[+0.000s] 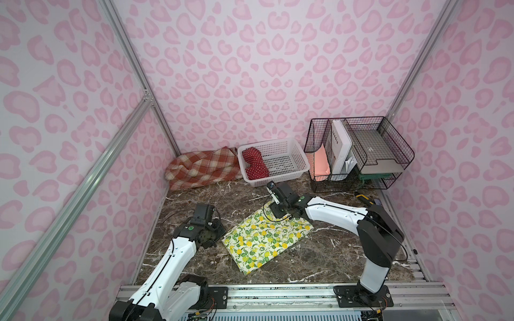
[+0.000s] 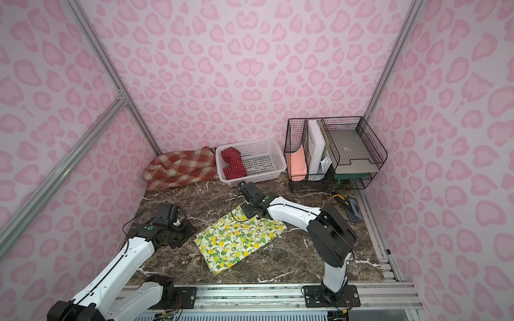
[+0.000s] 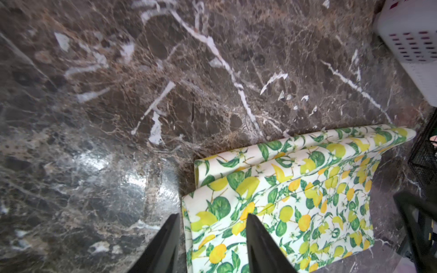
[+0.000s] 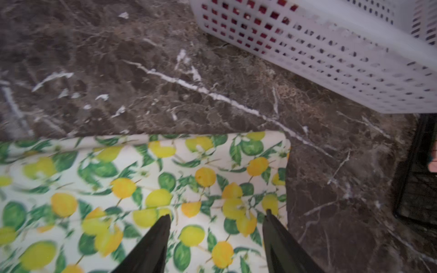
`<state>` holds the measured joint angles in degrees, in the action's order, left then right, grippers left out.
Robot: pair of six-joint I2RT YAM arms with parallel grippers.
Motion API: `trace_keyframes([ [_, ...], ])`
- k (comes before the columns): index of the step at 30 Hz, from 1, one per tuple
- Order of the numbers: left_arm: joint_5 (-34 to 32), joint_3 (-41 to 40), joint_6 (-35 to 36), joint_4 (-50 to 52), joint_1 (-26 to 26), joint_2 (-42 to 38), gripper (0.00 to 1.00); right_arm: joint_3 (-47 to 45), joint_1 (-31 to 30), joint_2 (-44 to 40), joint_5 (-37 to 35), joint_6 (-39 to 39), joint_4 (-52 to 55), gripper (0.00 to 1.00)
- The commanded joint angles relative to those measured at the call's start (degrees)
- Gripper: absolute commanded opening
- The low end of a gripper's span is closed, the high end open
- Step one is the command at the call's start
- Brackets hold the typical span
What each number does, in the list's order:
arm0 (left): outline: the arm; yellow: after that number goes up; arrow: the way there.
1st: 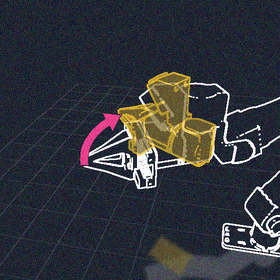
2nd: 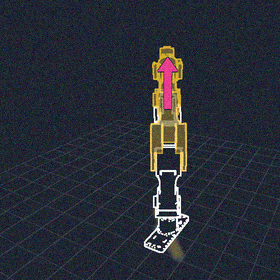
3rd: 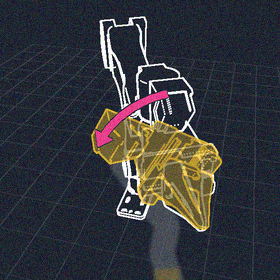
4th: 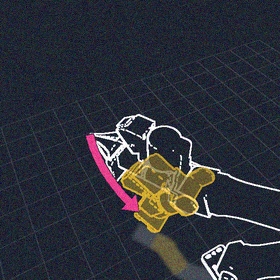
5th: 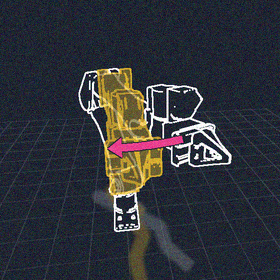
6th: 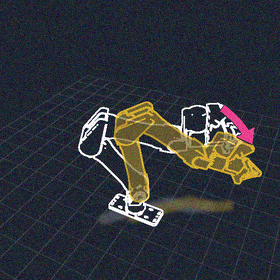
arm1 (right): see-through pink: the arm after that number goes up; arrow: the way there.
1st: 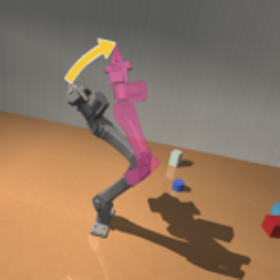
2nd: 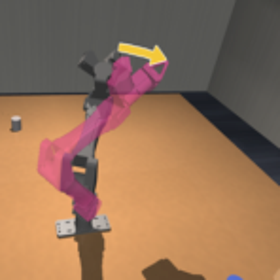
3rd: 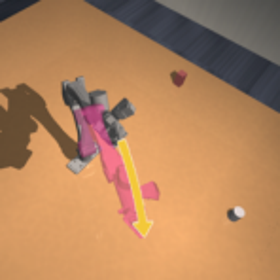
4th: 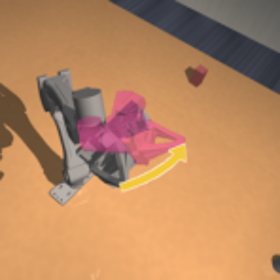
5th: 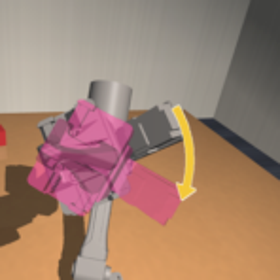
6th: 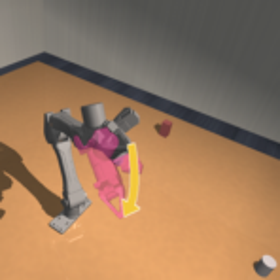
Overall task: Roll up the skirts
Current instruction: Adjust the skirt at the center of the board.
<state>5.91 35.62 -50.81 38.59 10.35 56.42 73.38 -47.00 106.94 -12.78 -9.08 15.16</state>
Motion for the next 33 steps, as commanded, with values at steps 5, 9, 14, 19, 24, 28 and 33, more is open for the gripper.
trace_keyframes([
  [5, -0.32, -3.26, -1.92, 0.49, 0.83, -0.08, 0.49, 4.14, 6.62, 7.59, 2.26, 1.89, -9.53, 0.66],
  [9, 1.46, -4.96, -2.63, -1.39, 1.33, 1.52, 0.48, 8.17, 7.99, 11.36, 6.91, 2.98, -9.36, 0.65],
  [14, 1.97, -6.63, -3.81, -3.77, 1.55, 2.04, 0.47, 8.72, 8.37, 13.40, 11.71, 3.78, -9.88, 0.60],
  [19, 1.44, -5.67, -3.70, -4.53, 1.62, 2.93, 0.43, 6.66, 8.41, 12.67, 11.17, 2.47, -9.79, 0.50],
  [24, 1.64, -4.58, -3.88, -6.02, 1.92, 5.05, 0.23, 3.28, 8.33, 9.67, 9.49, 0.79, -10.55, 0.31],
  [28, 1.56, -3.30, -3.70, -6.29, 2.50, 6.23, 0.09, 1.61, 7.87, 6.73, 6.88, -0.23, -10.45, 0.16],
  [33, 1.09, -2.38, -3.69, -6.89, 3.16, 6.25, 0.00, 0.19, 7.45, 3.75, 5.72, -1.43, -9.16, 0.08],
])
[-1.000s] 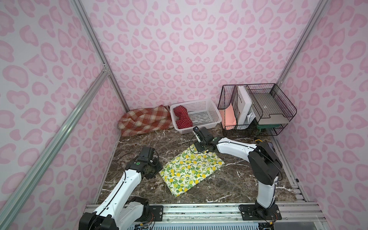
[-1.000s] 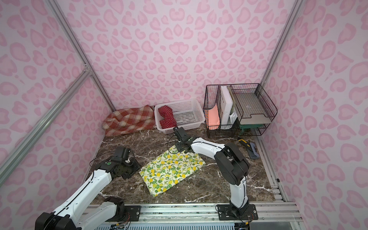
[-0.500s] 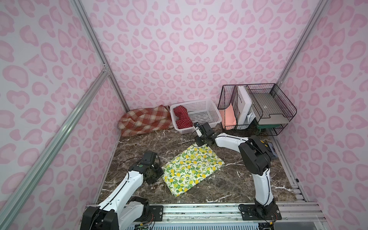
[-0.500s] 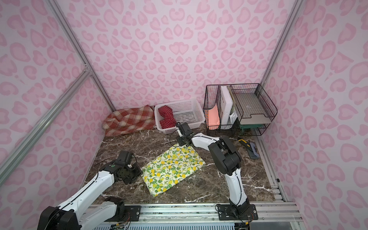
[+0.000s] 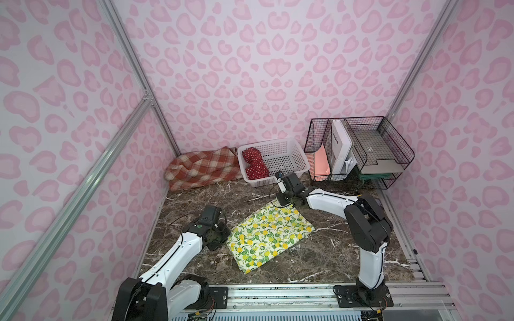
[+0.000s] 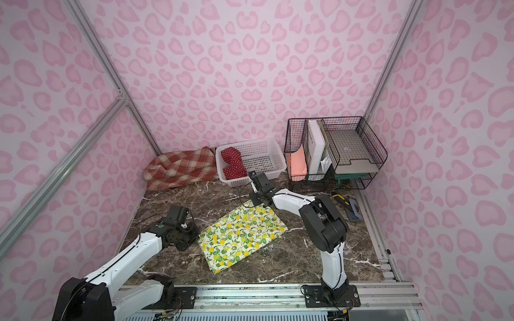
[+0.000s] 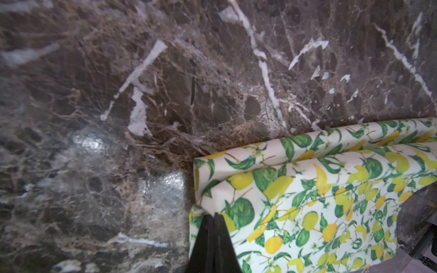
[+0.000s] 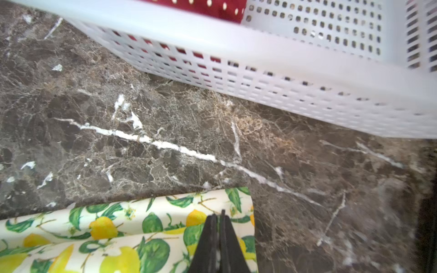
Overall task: Roll up the skirts
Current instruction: Adjust the skirt at the center of the board.
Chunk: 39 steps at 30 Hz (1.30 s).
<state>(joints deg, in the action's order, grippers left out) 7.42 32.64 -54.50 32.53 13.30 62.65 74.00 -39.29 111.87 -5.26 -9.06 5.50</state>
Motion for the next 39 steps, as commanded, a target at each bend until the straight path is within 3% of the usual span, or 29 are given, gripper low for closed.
trace_keyframes([
  [1, -0.43, 0.68, -0.05, -0.94, 0.32, 0.05, 0.00, -0.67, -0.26, -1.67, -1.94, -1.64, 1.04, 0.08],
  [14, -3.36, 1.95, -0.42, -2.71, 2.72, 0.95, 0.00, -1.84, -0.09, -3.82, -6.35, -2.17, 3.00, 0.10],
  [17, -3.77, 1.66, -0.93, -3.54, 2.70, 3.41, 0.00, 0.89, 0.42, -1.13, -5.81, -1.93, 3.02, 0.15],
  [22, -6.80, 0.53, -2.80, -1.47, 2.81, 4.04, 0.00, 3.56, 0.87, 3.02, -3.63, -1.40, 1.35, 0.33],
  [25, -8.94, -0.47, -2.89, -0.24, 2.83, -0.03, 0.21, 3.35, 1.02, 3.87, -2.84, -1.56, 0.36, 0.40],
  [27, -10.71, -0.28, -2.03, 1.01, 2.82, -3.27, 0.43, 3.20, 1.01, 3.84, -2.74, -1.75, 0.56, 0.45],
  [31, -13.30, 1.31, 0.86, 2.37, 2.82, -6.57, 0.60, 1.57, 0.87, 1.75, -3.98, -2.15, 0.79, 0.47],
  [39, -8.25, 2.35, 6.98, -3.47, 2.80, 2.00, 0.58, -3.57, 0.21, -6.62, -9.74, -7.62, 8.43, 0.49],
])
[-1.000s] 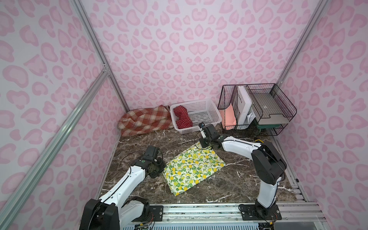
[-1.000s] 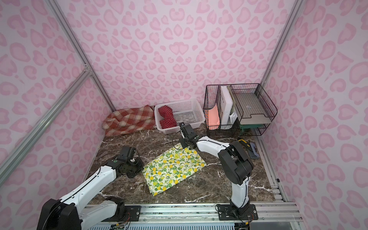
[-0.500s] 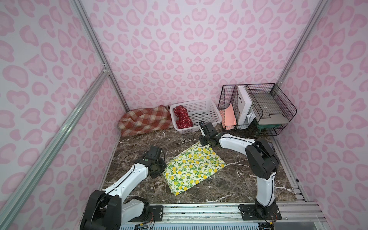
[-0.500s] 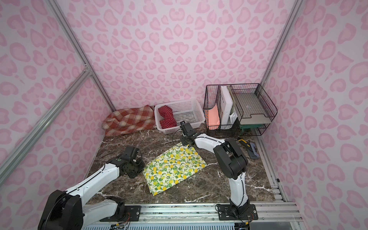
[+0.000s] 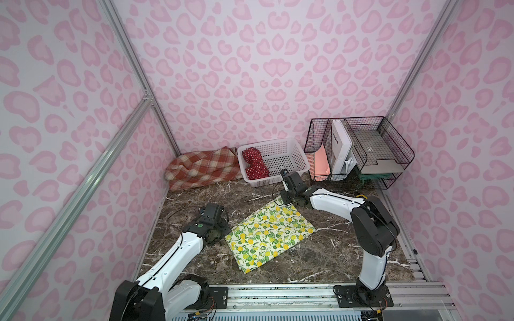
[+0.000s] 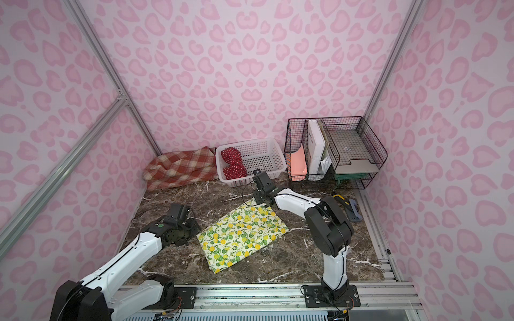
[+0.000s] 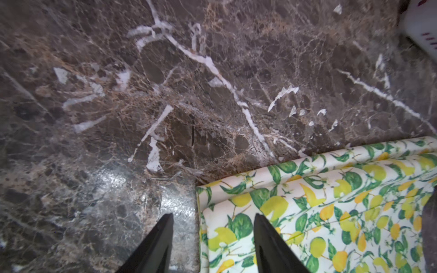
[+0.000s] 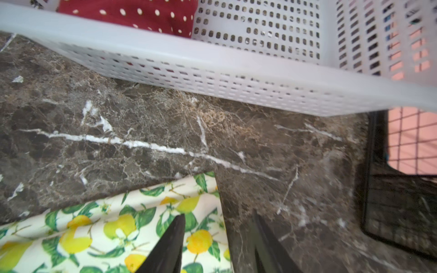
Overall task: Roll up the skirts
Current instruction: Adjust the skirt at the center of the board.
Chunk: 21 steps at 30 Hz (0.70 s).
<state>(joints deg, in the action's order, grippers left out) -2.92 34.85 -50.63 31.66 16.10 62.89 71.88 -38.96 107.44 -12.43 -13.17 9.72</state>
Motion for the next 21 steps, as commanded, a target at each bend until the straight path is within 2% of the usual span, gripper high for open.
trace_keyframes([
  [1, 2.69, 0.13, 3.89, -3.50, 0.01, 2.60, 0.57, -2.78, -0.13, -3.82, -2.60, -4.55, 5.25, 0.49],
  [7, 1.13, -0.34, 5.17, -5.96, 0.06, 6.90, 0.54, -10.86, -1.04, -11.58, 0.75, -9.02, 8.85, 0.49],
  [13, -3.99, -2.18, 3.11, -5.18, 0.01, 8.84, 0.49, -19.13, -2.96, -15.53, 3.32, -12.66, 10.55, 0.49],
  [18, -4.77, -3.52, 3.45, -6.62, 0.06, 9.13, 0.50, -24.62, -3.45, -15.77, 5.74, -14.83, 9.27, 0.48],
  [21, -2.89, -4.04, 4.10, -8.81, 0.15, 9.96, 0.49, -25.91, -3.75, -15.36, 5.34, -15.60, 9.52, 0.48],
])
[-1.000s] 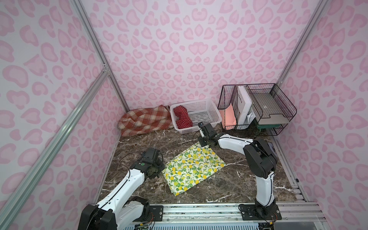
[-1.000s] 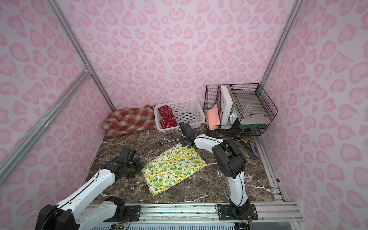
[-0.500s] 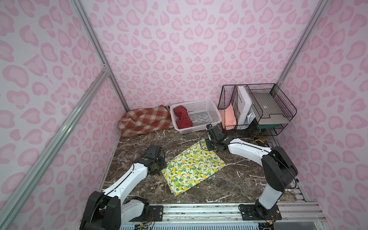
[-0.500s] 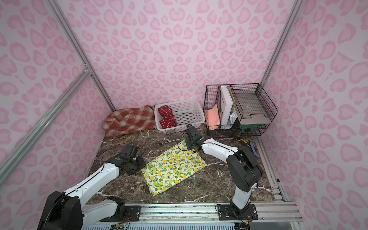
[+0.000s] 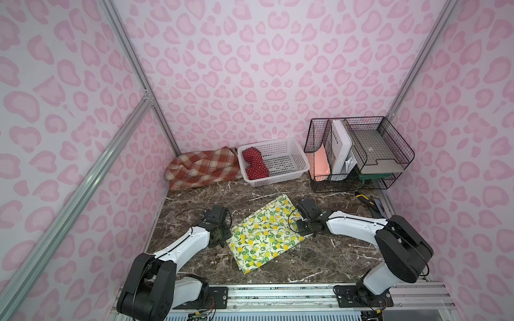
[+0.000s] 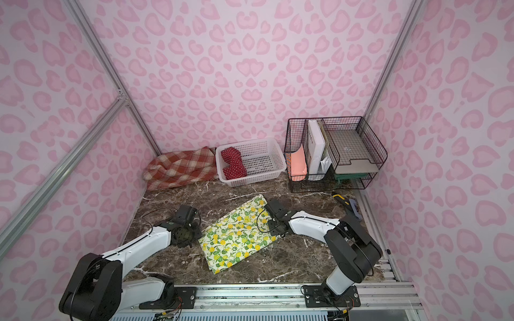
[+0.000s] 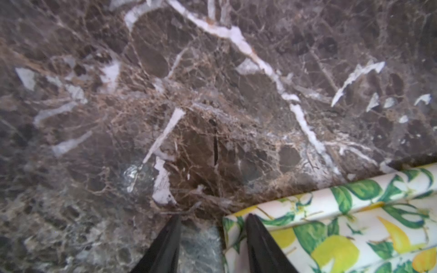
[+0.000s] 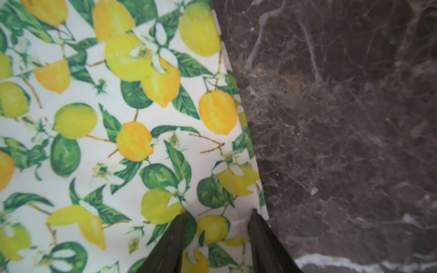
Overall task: Roll up the skirts
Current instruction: Adjust the skirt at the center of the board.
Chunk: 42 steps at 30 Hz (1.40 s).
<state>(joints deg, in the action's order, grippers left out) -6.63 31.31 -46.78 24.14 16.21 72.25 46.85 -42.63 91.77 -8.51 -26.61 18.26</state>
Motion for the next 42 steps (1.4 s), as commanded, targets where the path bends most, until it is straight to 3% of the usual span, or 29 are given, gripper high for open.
trace_keyframes([
  [1, 0.84, -0.52, 0.41, -1.58, 0.10, 0.45, 0.49, -1.04, -0.08, 0.05, 0.95, -2.29, 1.22, 0.48],
  [8, -1.86, 1.07, 1.08, -0.24, 0.14, -3.46, 0.55, -1.93, -0.98, -5.34, -1.41, -5.07, 4.86, 0.49],
  [13, -2.39, 1.94, 0.62, -3.77, 0.22, 1.35, 0.54, -3.38, -5.91, -9.19, -2.44, -10.97, 8.56, 0.49],
  [18, -0.61, 4.39, 0.61, -6.59, 0.14, 7.41, 0.52, -6.24, -6.29, -7.10, 0.45, -11.26, 2.13, 0.48],
  [28, 6.68, 2.34, 0.66, -11.55, 0.15, 9.15, 0.47, -1.07, 7.48, 2.28, 1.33, -1.23, -3.06, 0.44],
  [35, 12.54, -2.83, -1.50, -10.87, 2.64, 0.05, 0.51, 9.67, 10.06, 11.79, 2.26, 4.23, -4.98, 0.44],
  [42, 15.16, -5.92, -1.29, -8.18, 5.74, -13.75, 0.59, 15.53, 11.53, 15.10, 3.88, 9.39, -8.67, 0.48],
])
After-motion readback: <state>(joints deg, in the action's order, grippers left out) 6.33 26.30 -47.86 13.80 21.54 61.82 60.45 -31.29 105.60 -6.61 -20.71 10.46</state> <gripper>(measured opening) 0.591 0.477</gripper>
